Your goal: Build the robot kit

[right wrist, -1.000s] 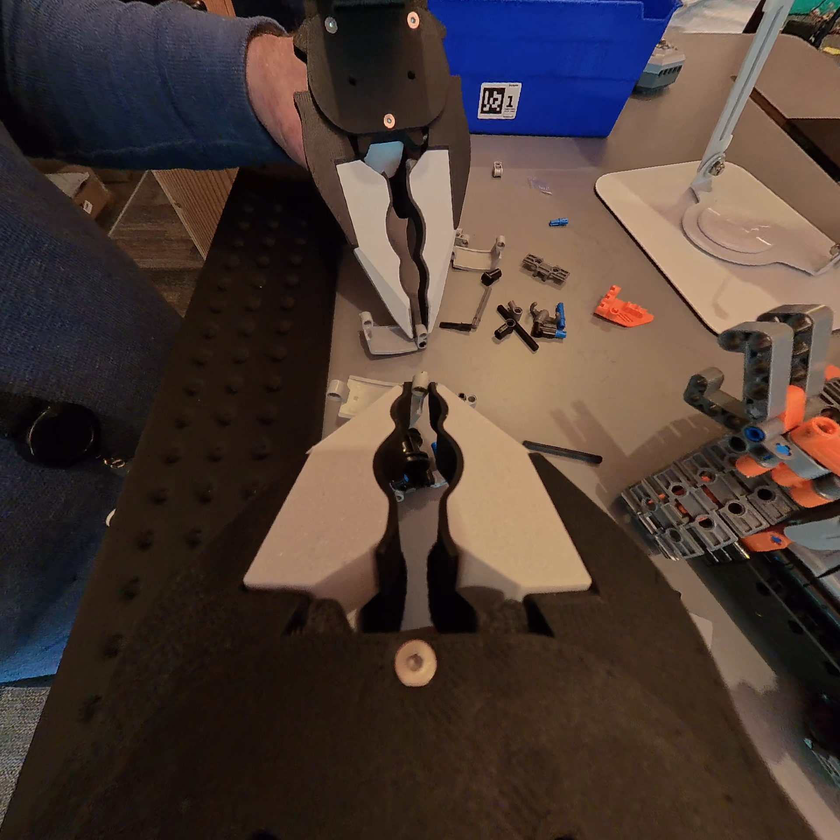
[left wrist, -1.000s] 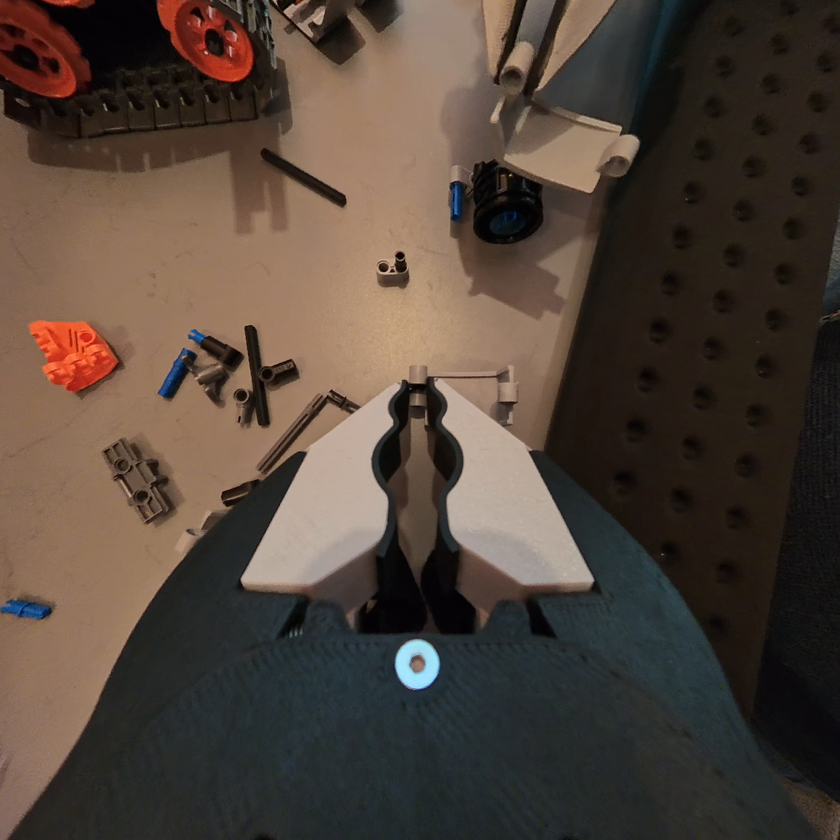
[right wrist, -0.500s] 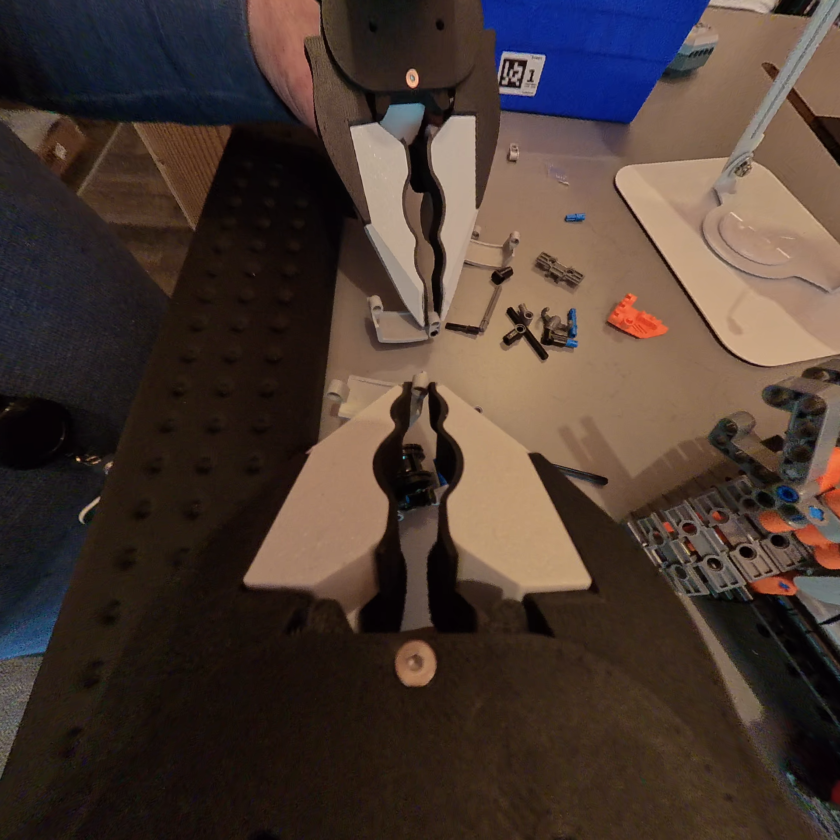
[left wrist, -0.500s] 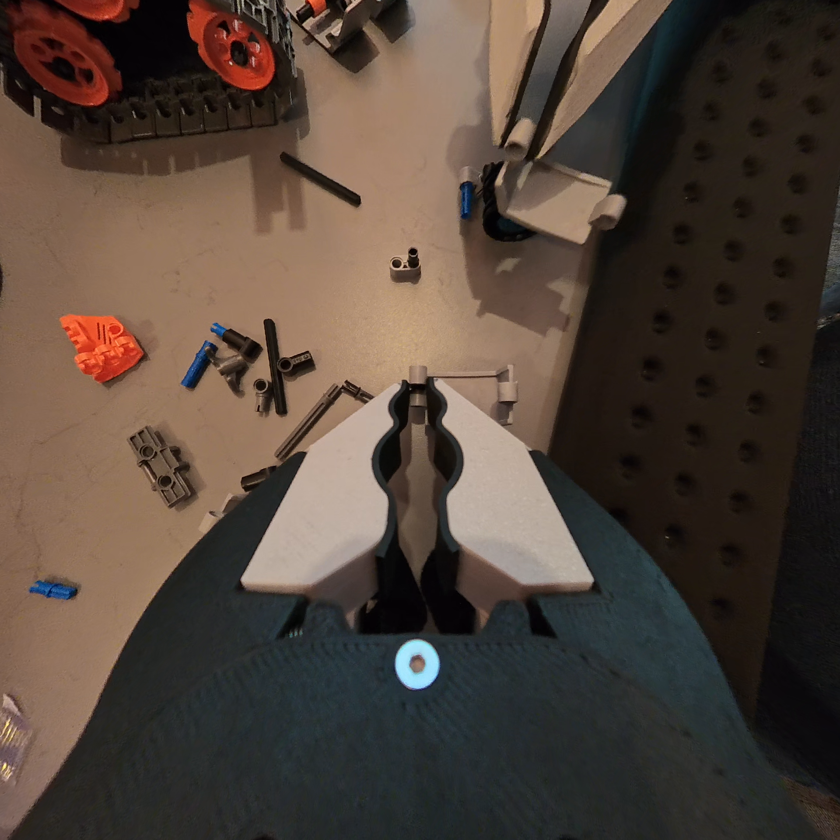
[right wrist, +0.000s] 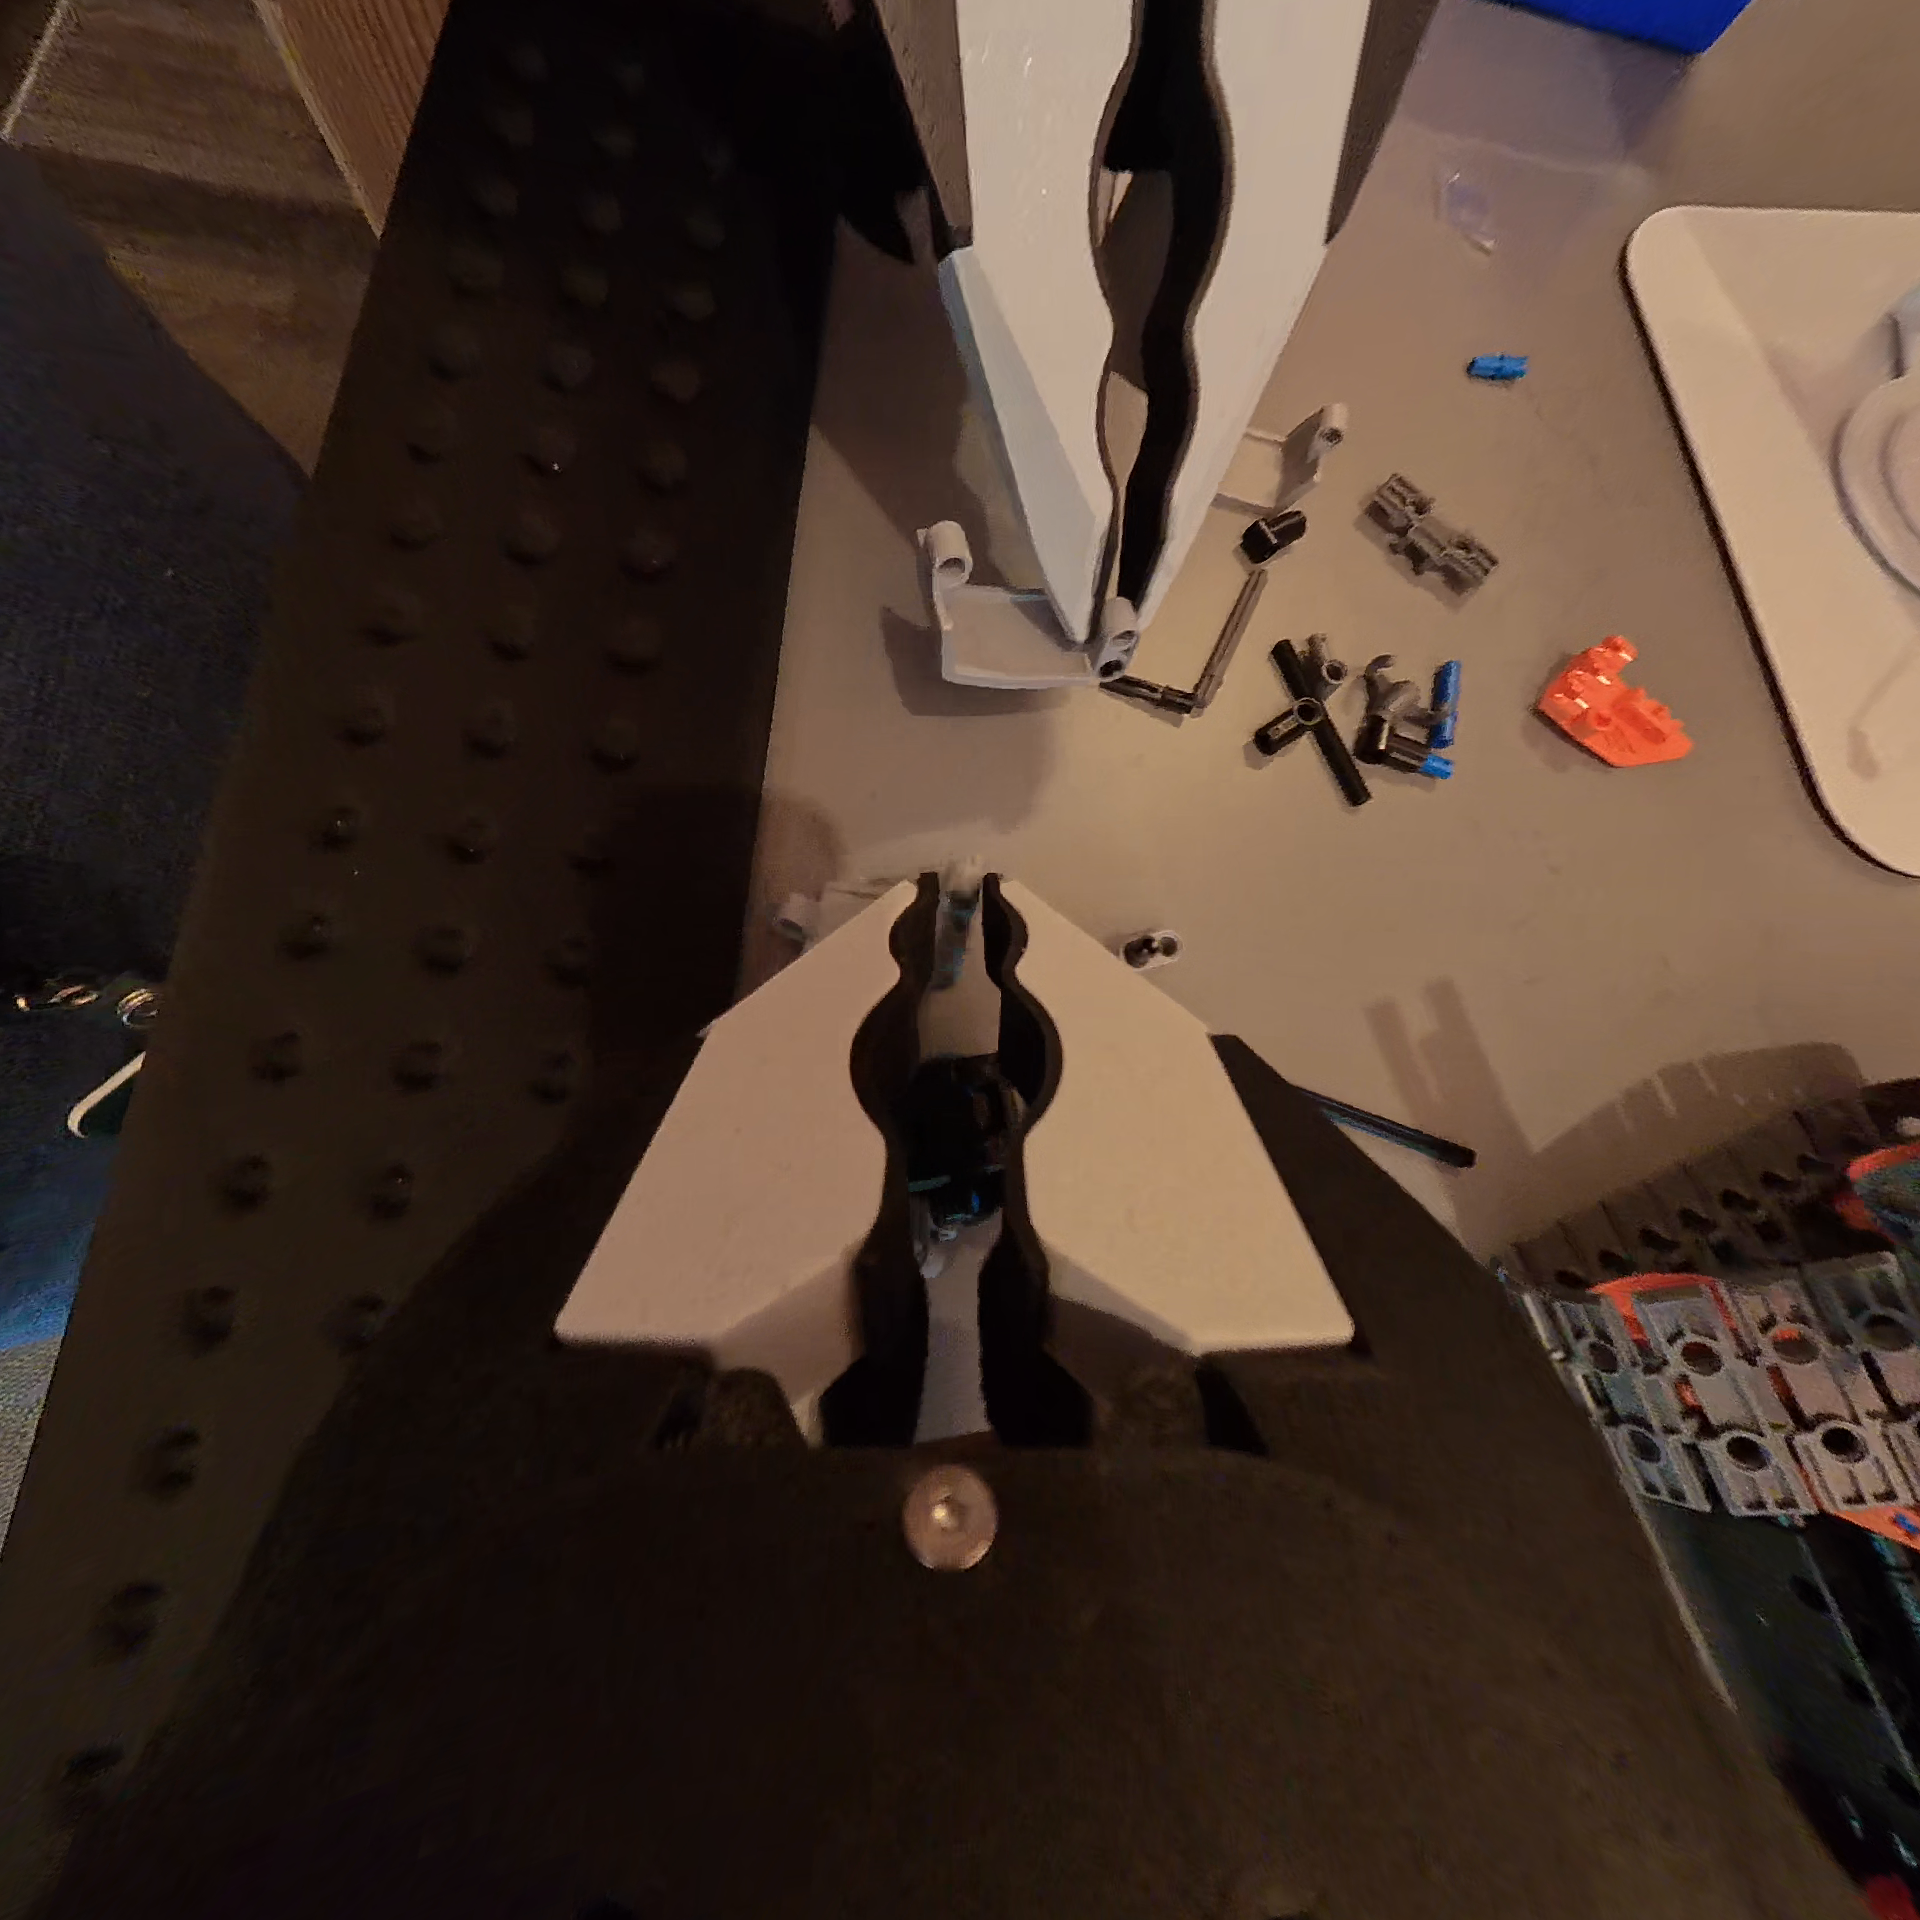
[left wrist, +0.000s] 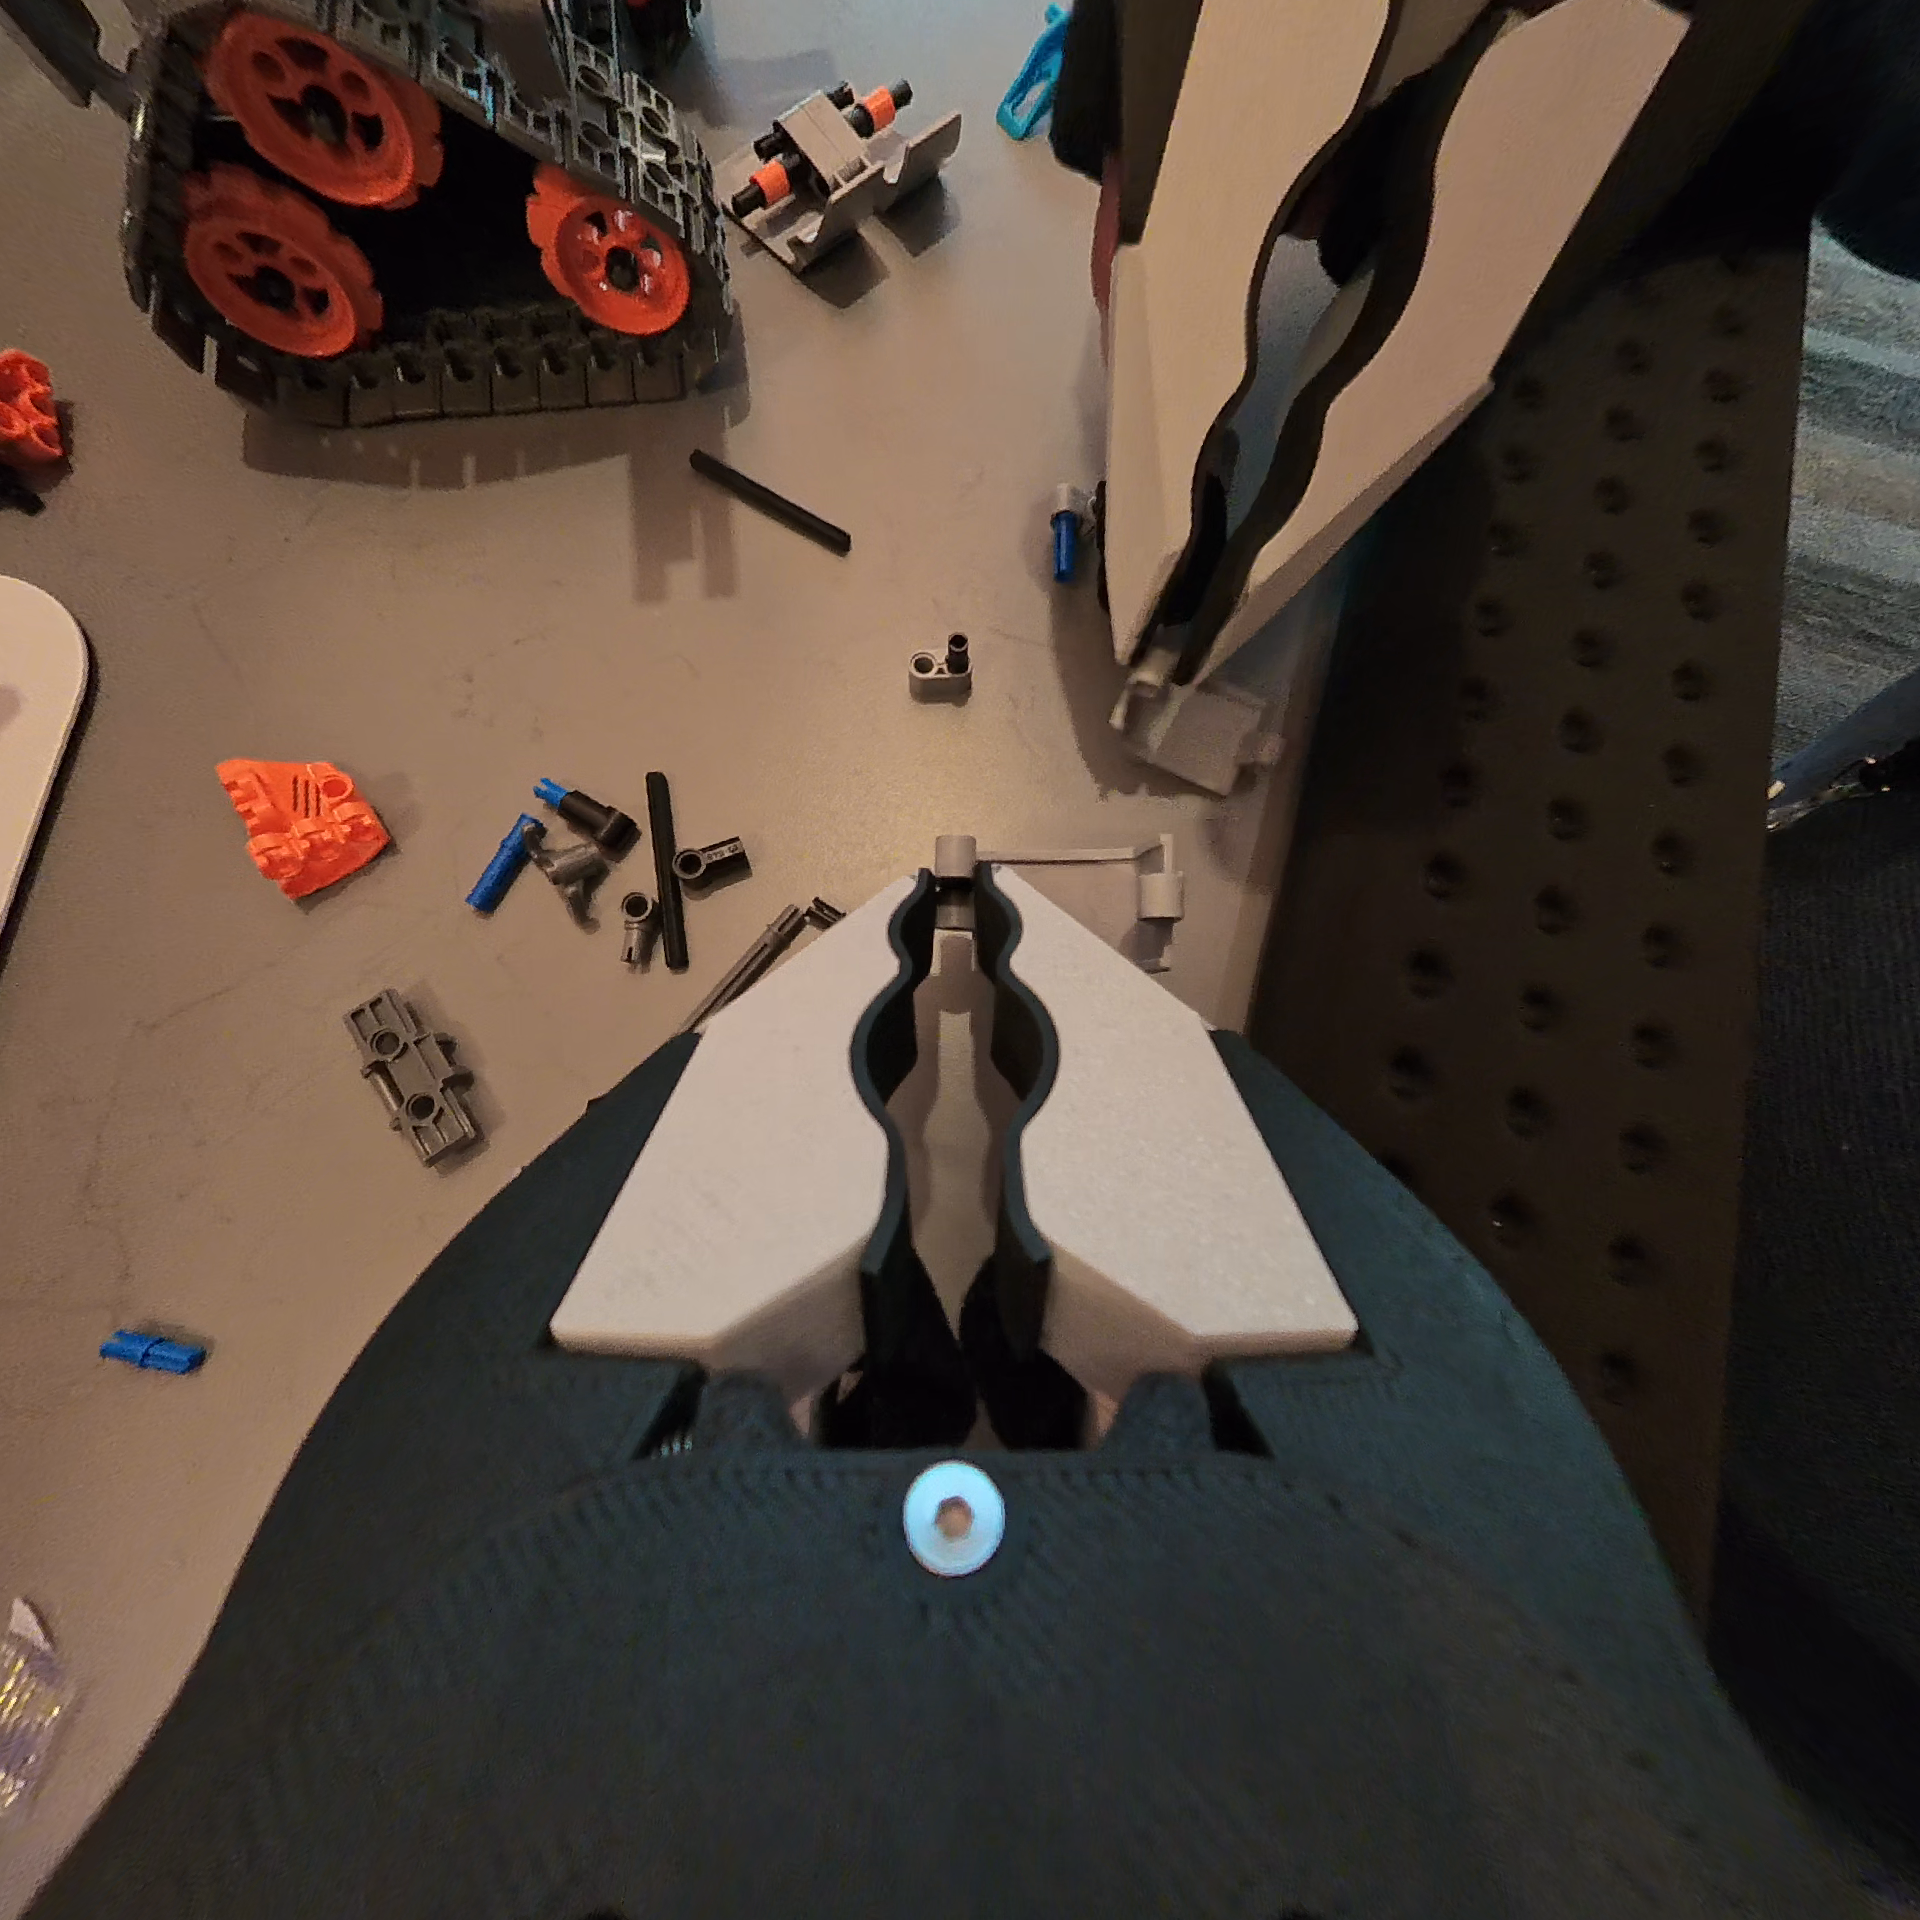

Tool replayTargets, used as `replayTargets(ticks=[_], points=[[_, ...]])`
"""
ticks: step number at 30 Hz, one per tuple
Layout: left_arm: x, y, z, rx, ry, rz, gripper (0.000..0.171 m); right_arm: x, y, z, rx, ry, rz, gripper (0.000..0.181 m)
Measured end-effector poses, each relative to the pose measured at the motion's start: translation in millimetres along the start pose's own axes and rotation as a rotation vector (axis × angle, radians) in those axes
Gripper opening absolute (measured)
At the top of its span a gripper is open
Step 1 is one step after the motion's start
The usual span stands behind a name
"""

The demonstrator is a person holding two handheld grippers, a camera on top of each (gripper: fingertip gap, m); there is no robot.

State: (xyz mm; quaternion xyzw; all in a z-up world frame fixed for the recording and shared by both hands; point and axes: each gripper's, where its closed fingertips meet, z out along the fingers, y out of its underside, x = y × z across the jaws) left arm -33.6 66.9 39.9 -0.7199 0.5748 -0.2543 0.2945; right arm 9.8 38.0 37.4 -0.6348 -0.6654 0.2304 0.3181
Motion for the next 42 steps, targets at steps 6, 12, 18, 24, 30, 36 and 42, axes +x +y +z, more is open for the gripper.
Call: replayTargets(ticks=[6,12,18,24,30,36,42], points=[[3.9,-9.4,-1.7,0.037,-0.013,0.044,0.004,9.3,-10.2,-6.0,0.066,0.031,0.053,0.010],[3.5,-29.2,-5.5,0.094,-0.065,0.077,0.005,16.8,-34.5,-15.4,0.197,0.044,0.124,0.024],[15.2,-43.5,-5.5,0.084,-0.078,0.217,0.005,22.8,-39.1,-17.3,0.220,0.061,0.106,0.020],[21.7,-58.5,2.7,0.112,-0.041,0.267,0.005,21.2,-32.3,-24.9,0.212,0.056,0.077,0.012],[17.0,-89.0,23.6,0.153,-0.014,0.286,0.005,35.1,-13.9,-50.5,0.183,0.093,0.073,0.008],[7.2,-100.2,35.1,0.115,0.009,0.278,0.011,46.8,13.4,-83.4,0.201,0.123,0.162,0.005],[15.1,-64.3,23.9,0.021,0.079,0.146,0.017,35.5,48.7,-80.5,0.128,0.090,0.214,0.005]])
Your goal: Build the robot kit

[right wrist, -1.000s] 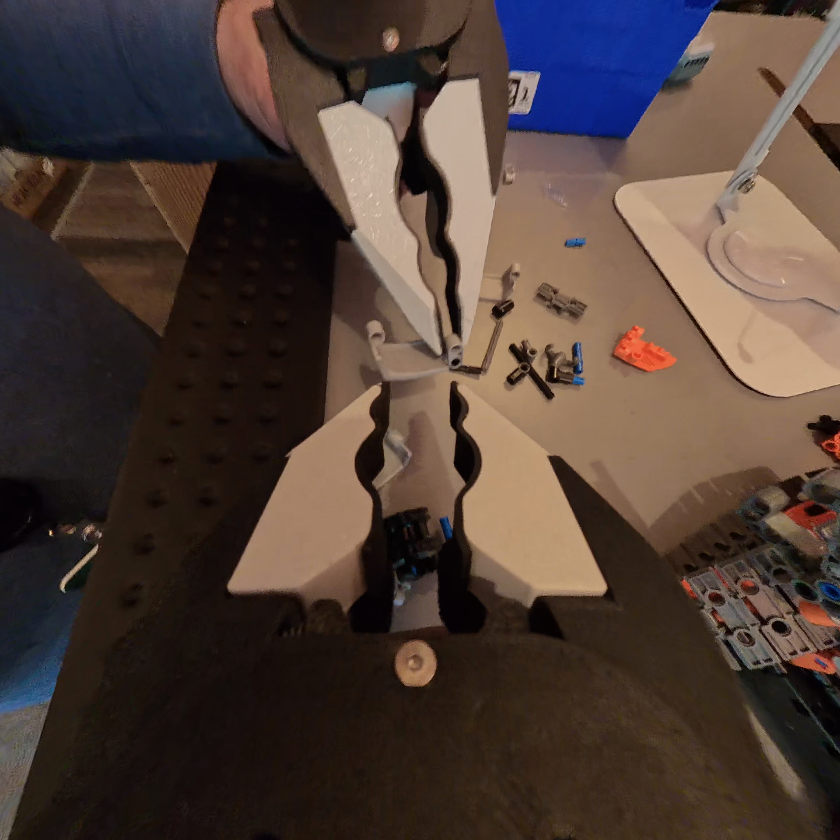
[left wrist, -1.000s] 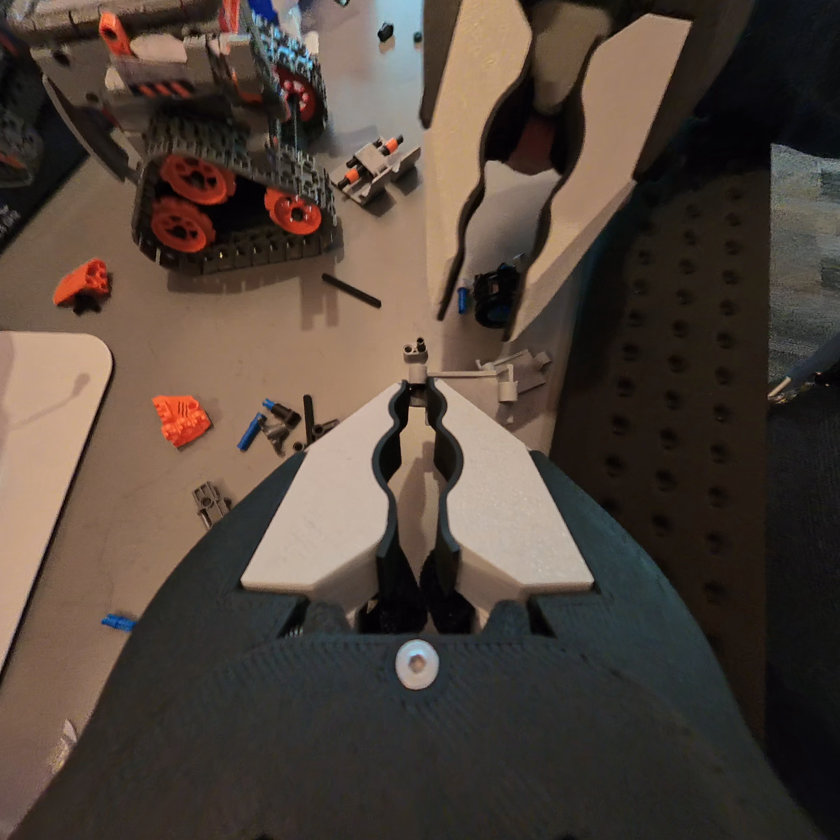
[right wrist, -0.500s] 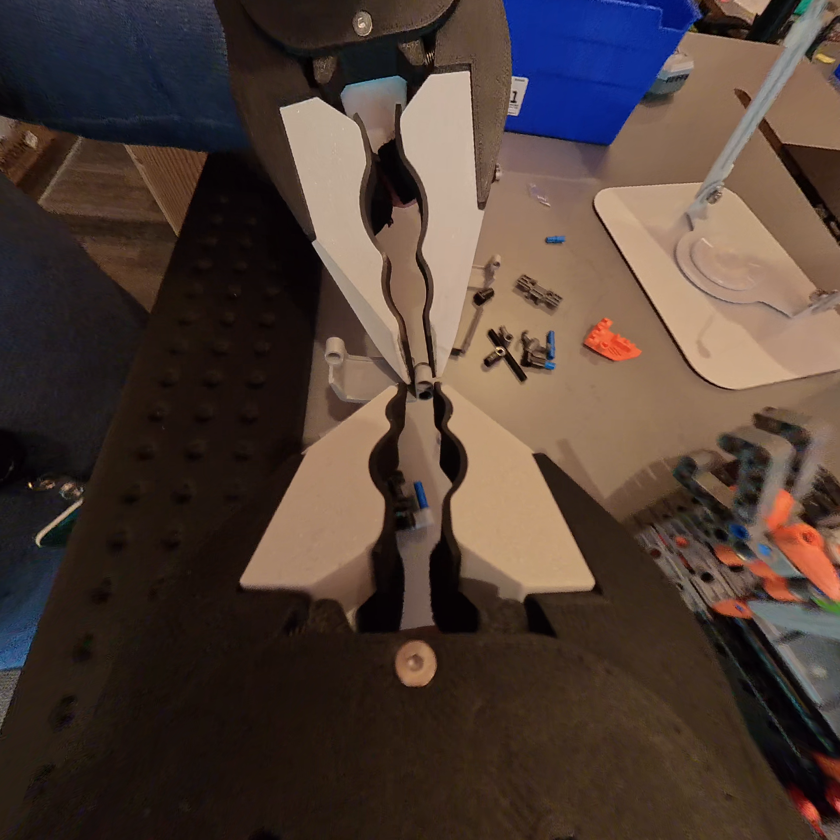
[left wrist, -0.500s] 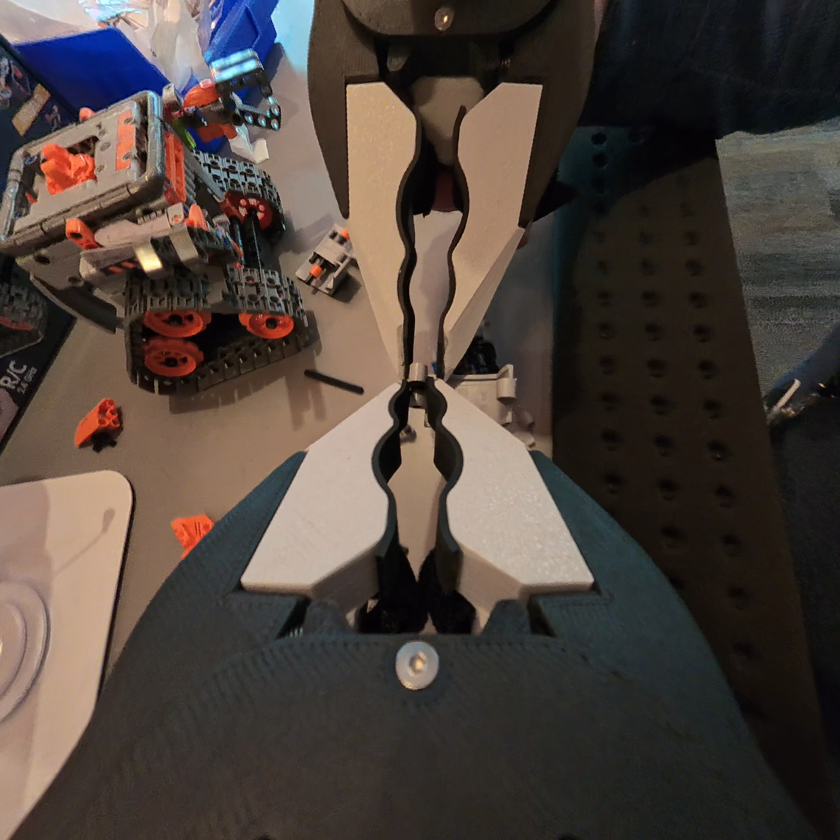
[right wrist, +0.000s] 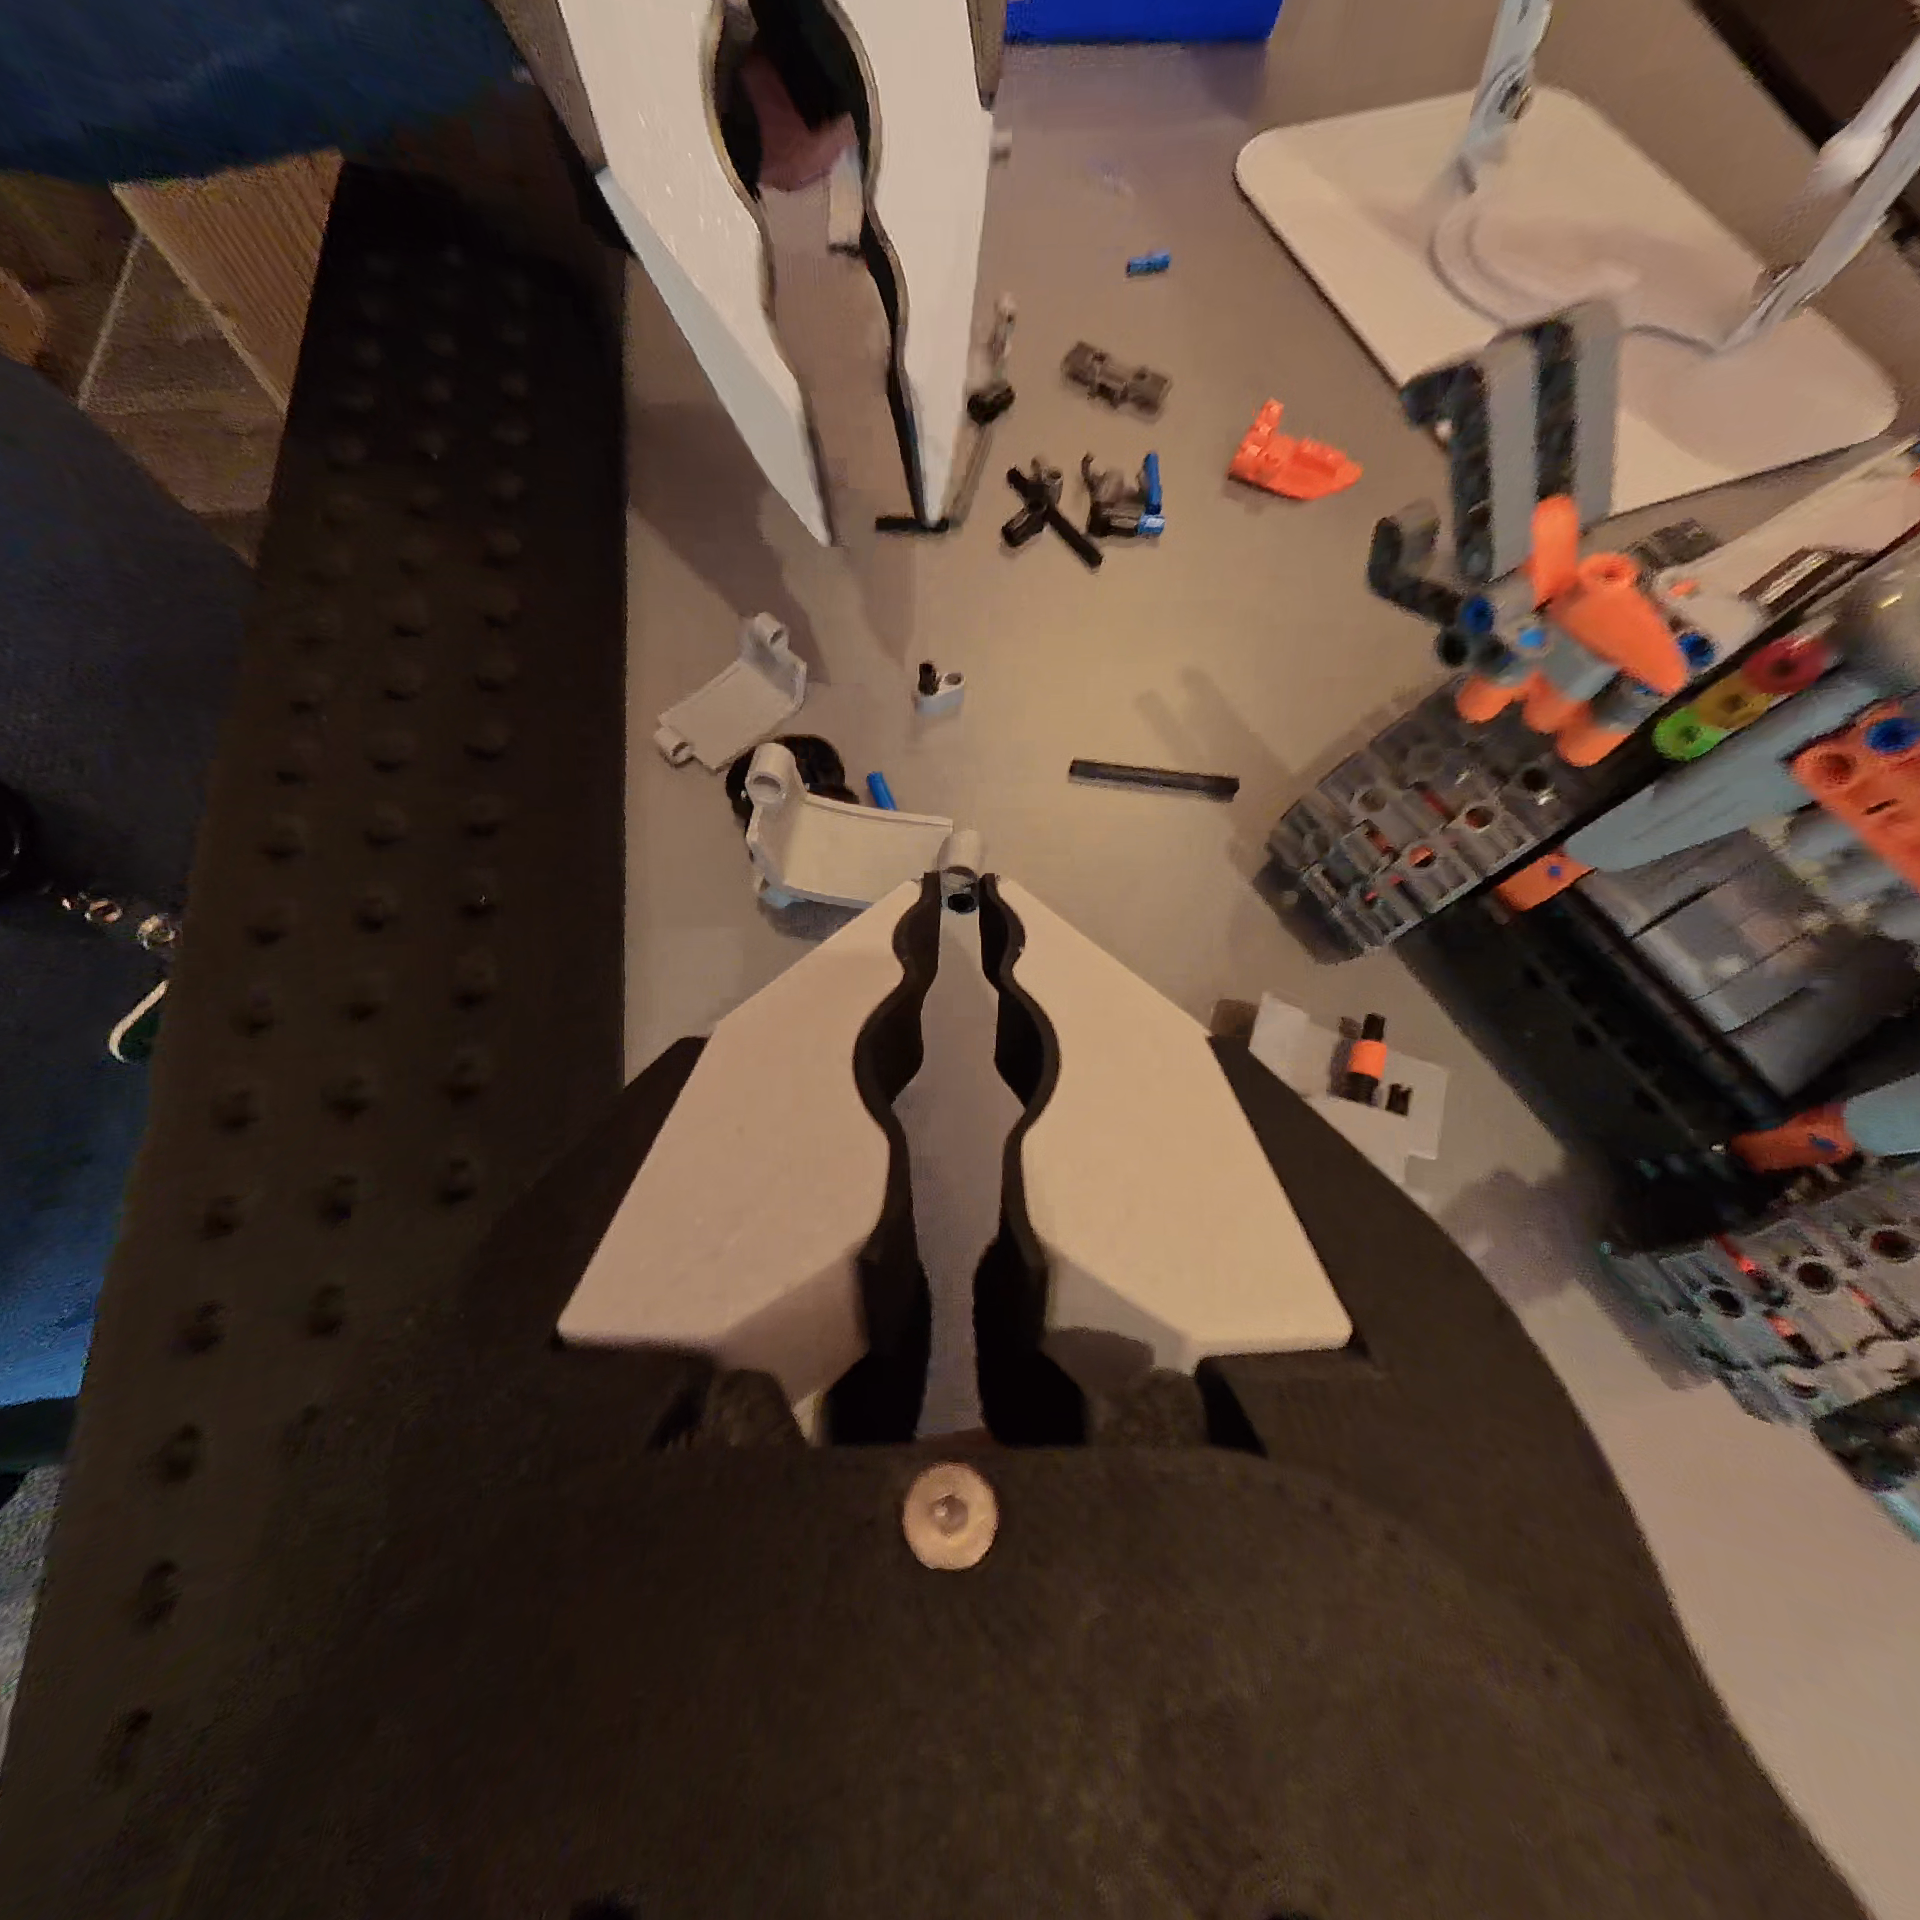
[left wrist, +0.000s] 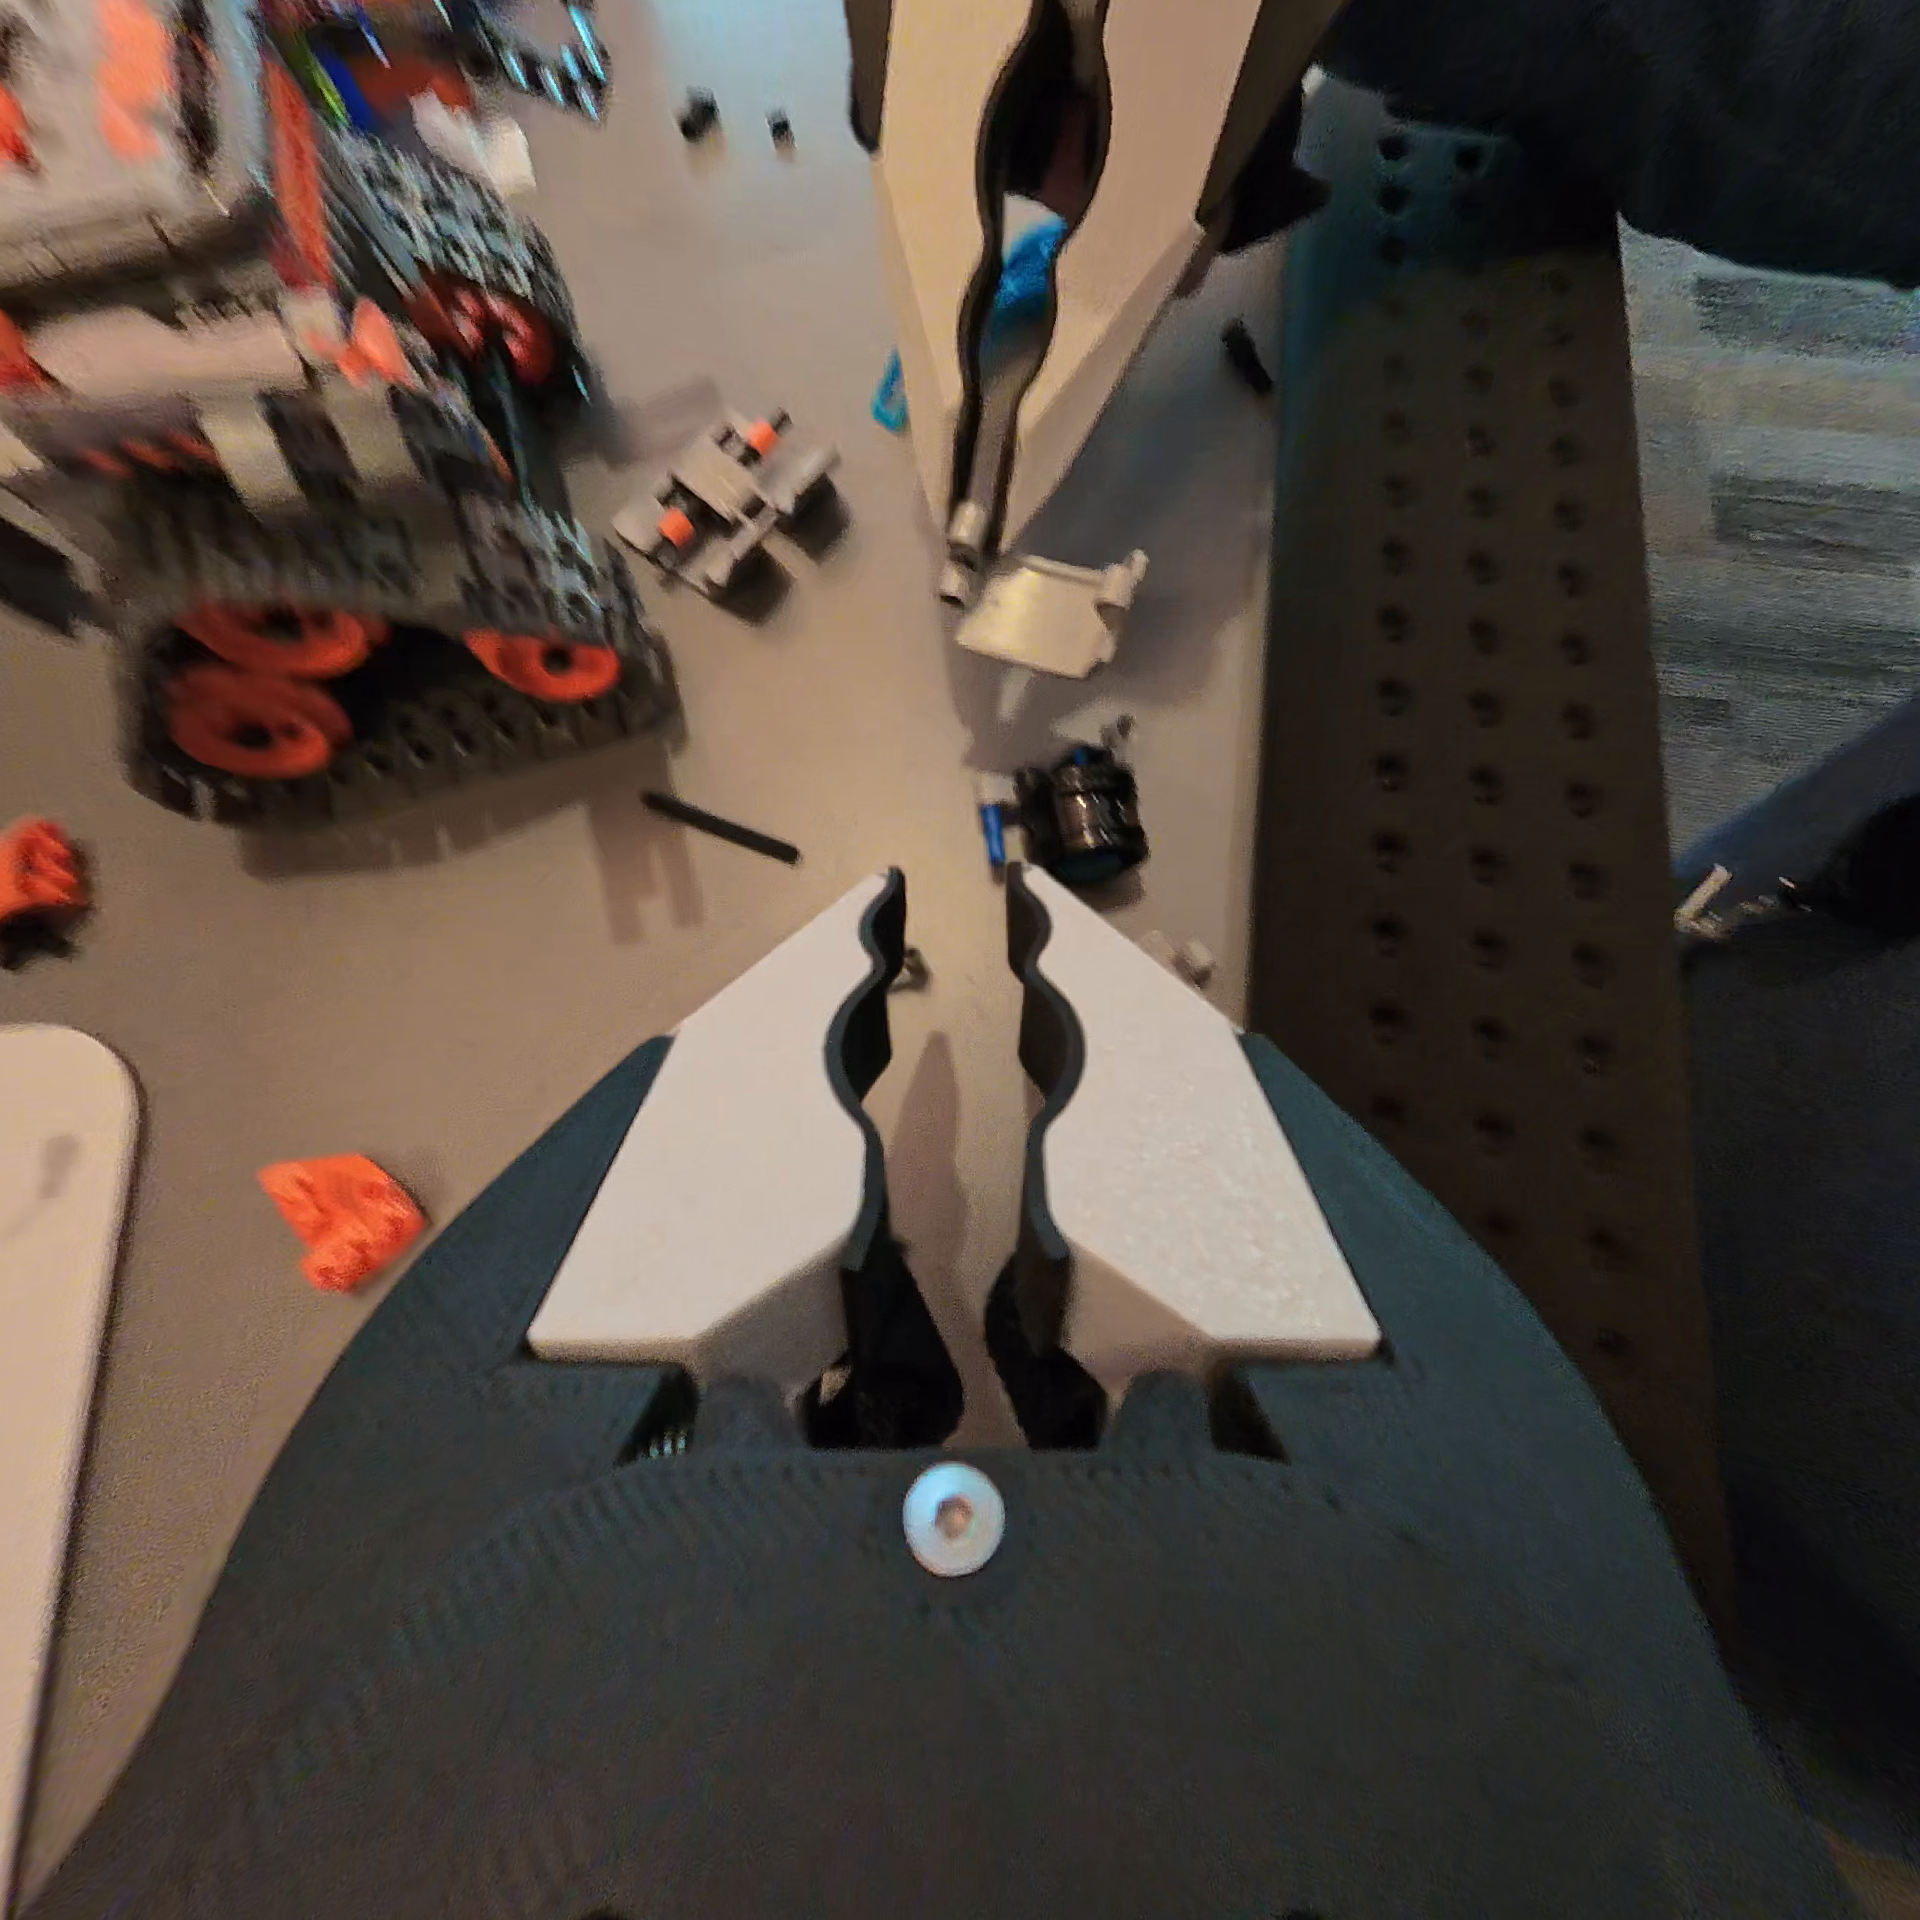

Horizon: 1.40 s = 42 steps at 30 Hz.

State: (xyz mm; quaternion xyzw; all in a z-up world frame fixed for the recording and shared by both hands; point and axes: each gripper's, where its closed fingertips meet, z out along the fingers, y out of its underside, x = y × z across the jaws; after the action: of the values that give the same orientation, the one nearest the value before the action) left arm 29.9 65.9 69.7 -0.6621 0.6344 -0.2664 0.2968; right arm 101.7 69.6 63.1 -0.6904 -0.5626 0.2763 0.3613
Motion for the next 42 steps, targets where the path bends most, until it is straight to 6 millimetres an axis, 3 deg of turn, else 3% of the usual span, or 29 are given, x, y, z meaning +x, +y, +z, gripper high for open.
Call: replayTargets(ticks=[6,15,19,23,25,29,33,37,42], points=[[27.2,44.9,10.6,-0.147,0.060,-0.077,0.026,0.7,29.1,12.6,-0.147,0.011,-0.034,0.005],[35.1,52.5,24.2,-0.147,0.050,-0.106,0.017,-1.2,37.5,20.5,-0.197,-0.008,-0.053,0.005],[32.6,51.8,22.6,-0.144,0.047,-0.104,0.025,0.1,35.1,19.1,-0.181,0.003,-0.068,0.005],[21.2,27.7,6.1,-0.040,0.009,-0.086,0.029,1.7,9.4,1.9,-0.052,0.034,-0.080,0.005],[11.3,-2.4,-4.8,0.085,-0.032,-0.060,0.027,-4.7,-12.7,-7.2,0.052,0.015,-0.094,0.005],[16.5,-52.0,-11.5,0.256,0.065,-0.088,0.024,-23.2,-52.9,-14.5,0.216,-0.053,-0.140,0.005],[32.3,-63.1,-9.8,0.314,0.217,-0.155,0.019,-29.8,-73.2,-14.4,0.258,-0.032,-0.217,0.005],[35.2,-65.9,-17.7,0.384,0.289,-0.237,0.011,-34.4,-83.2,-16.6,0.290,-0.040,-0.235,0.005],[27.1,-61.0,-19.5,0.361,0.119,-0.107,0.004,-34.2,-86.8,-12.0,0.282,-0.061,-0.164,0.005]])
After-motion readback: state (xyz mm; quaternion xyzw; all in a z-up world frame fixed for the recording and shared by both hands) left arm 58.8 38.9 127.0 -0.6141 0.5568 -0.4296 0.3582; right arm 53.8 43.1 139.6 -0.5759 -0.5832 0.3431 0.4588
